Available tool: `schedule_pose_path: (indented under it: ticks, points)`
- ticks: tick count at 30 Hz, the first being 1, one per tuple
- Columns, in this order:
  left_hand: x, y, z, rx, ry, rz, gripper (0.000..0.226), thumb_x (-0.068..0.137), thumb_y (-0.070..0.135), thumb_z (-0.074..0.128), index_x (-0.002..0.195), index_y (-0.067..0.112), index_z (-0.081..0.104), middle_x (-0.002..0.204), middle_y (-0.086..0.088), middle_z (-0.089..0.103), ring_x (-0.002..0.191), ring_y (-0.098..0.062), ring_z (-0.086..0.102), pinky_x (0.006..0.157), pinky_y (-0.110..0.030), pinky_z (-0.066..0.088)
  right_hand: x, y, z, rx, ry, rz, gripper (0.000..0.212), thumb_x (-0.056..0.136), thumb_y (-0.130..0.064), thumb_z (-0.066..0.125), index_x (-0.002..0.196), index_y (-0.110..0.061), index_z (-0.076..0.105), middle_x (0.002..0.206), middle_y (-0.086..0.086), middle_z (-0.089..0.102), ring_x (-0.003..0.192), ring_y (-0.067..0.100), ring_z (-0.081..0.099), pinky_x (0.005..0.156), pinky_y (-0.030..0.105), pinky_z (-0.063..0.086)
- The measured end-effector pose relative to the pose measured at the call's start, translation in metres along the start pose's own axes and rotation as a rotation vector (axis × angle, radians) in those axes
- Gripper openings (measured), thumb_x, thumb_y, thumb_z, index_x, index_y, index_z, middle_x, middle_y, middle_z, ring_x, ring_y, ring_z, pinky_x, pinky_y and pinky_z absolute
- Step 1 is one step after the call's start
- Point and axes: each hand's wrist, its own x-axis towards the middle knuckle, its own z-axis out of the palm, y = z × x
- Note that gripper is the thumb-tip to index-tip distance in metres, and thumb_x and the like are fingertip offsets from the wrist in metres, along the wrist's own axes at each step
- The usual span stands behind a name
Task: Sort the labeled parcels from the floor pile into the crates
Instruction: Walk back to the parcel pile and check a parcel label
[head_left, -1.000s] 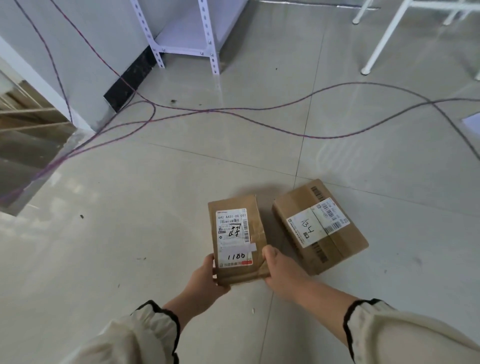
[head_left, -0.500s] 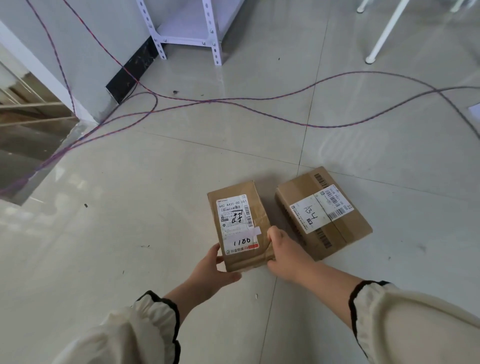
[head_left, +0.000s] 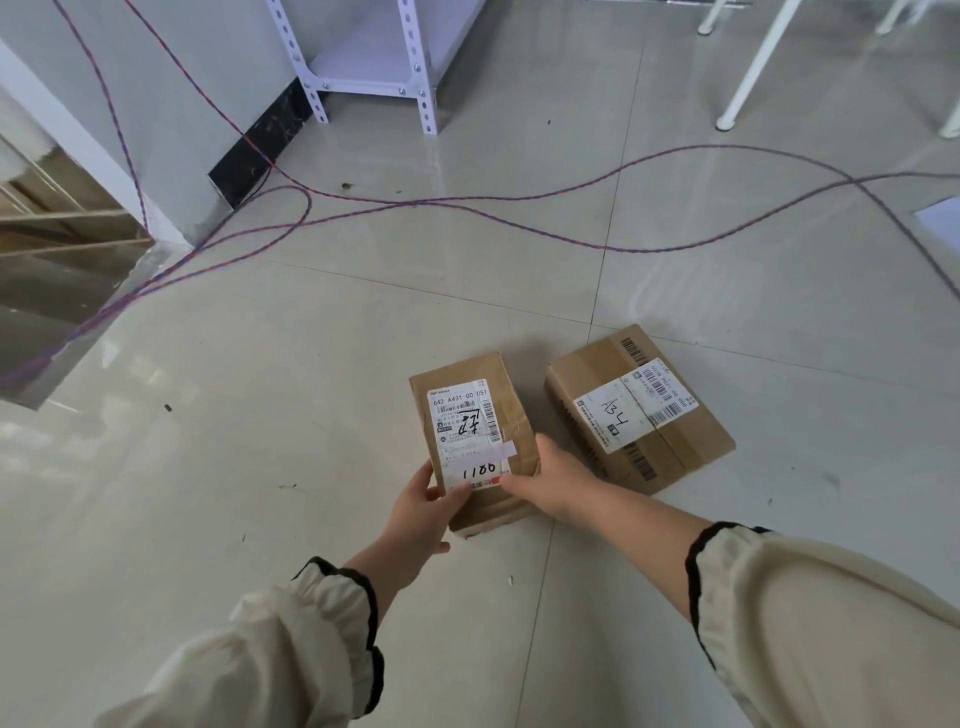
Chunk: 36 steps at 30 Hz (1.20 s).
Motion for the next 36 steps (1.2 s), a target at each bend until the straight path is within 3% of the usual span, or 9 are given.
schedule_pose_path:
  ticks: [5,12,17,19,24,27,30,33,36]
  points:
    - [0.004,-0.004,-0.004,-0.01,-0.001,0.061,0.056,0.087,0.032,0.065,0.138,0.035,0.042,0.105,0.006,0.065,0.099,-0.015,0.061,0.078,-0.04,0.056,0.015,0.008,0.0,0.052,0.05,-0.003,0.041,0.082,-0.025,0.067,0.121,-0.02,0.053,0.118,-0.001,0.06,0.101,0.014,0.061,0.092,0.036,0.052]
    - [0.007,-0.006,-0.007,-0.024,0.035,0.155,0.05,0.086,0.037,0.065,0.134,0.036,0.048,0.111,0.004,0.064,0.097,-0.015,0.064,0.075,-0.039,0.057,0.012,0.006,-0.001,0.189,0.008,-0.033,0.044,0.088,-0.022,0.063,0.129,-0.026,0.048,0.116,-0.009,0.061,0.107,0.011,0.057,0.098,0.034,0.047]
    - [-0.042,0.025,0.015,-0.135,0.064,0.194,0.038,0.089,0.033,0.06,0.127,0.037,0.054,0.109,0.011,0.065,0.091,-0.016,0.066,0.067,-0.035,0.053,-0.035,-0.022,-0.03,0.345,0.064,-0.032,0.022,0.093,-0.026,0.057,0.108,-0.04,0.05,0.099,-0.02,0.06,0.092,-0.002,0.056,0.071,0.016,0.045]
    - [-0.071,0.056,0.014,-0.164,0.062,0.235,0.042,0.084,0.041,0.066,0.124,0.043,0.055,0.113,0.004,0.066,0.092,-0.018,0.067,0.067,-0.027,0.055,-0.07,-0.045,-0.048,0.416,0.118,-0.039,0.02,0.093,-0.025,0.057,0.103,-0.042,0.053,0.1,-0.021,0.061,0.094,-0.003,0.056,0.068,0.013,0.042]
    - [-0.149,0.159,-0.003,-0.103,0.026,0.334,0.061,0.064,0.066,0.066,0.121,0.045,0.059,0.118,0.002,0.064,0.097,-0.02,0.066,0.084,-0.04,0.057,-0.17,-0.118,-0.112,0.45,0.231,-0.081,0.034,0.09,-0.012,0.059,0.107,-0.041,0.058,0.103,-0.026,0.064,0.097,-0.005,0.061,0.087,0.02,0.051]
    - [-0.226,0.245,-0.017,-0.111,-0.054,0.378,0.056,0.063,0.059,0.069,0.116,0.041,0.064,0.112,0.001,0.07,0.096,-0.022,0.069,0.084,-0.041,0.057,-0.242,-0.182,-0.172,0.427,0.258,-0.103,0.032,0.09,-0.013,0.059,0.105,-0.041,0.057,0.101,-0.023,0.066,0.091,-0.004,0.063,0.082,0.018,0.053]
    - [-0.322,0.336,-0.037,-0.114,-0.125,0.432,0.055,0.068,0.049,0.073,0.119,0.031,0.063,0.107,0.003,0.072,0.094,-0.019,0.071,0.077,-0.029,0.057,-0.327,-0.258,-0.231,0.396,0.283,-0.133,0.036,0.091,-0.016,0.058,0.113,-0.044,0.052,0.108,-0.023,0.064,0.1,0.001,0.061,0.088,0.023,0.051]
    - [-0.421,0.419,-0.057,-0.072,-0.183,0.481,0.038,0.085,0.027,0.068,0.122,0.025,0.06,0.104,0.004,0.073,0.088,-0.01,0.071,0.07,-0.021,0.056,-0.423,-0.336,-0.281,0.381,0.313,-0.163,0.036,0.093,-0.016,0.054,0.119,-0.042,0.048,0.102,-0.029,0.059,0.093,-0.006,0.057,0.076,0.009,0.046]
    - [-0.51,0.484,-0.072,-0.042,-0.213,0.537,0.027,0.091,0.018,0.06,0.117,0.026,0.06,0.099,0.008,0.071,0.074,0.003,0.069,0.057,-0.011,0.05,-0.511,-0.395,-0.315,0.37,0.366,-0.172,0.039,0.094,-0.02,0.053,0.13,-0.034,0.047,0.108,-0.02,0.059,0.095,-0.001,0.056,0.074,0.009,0.043]
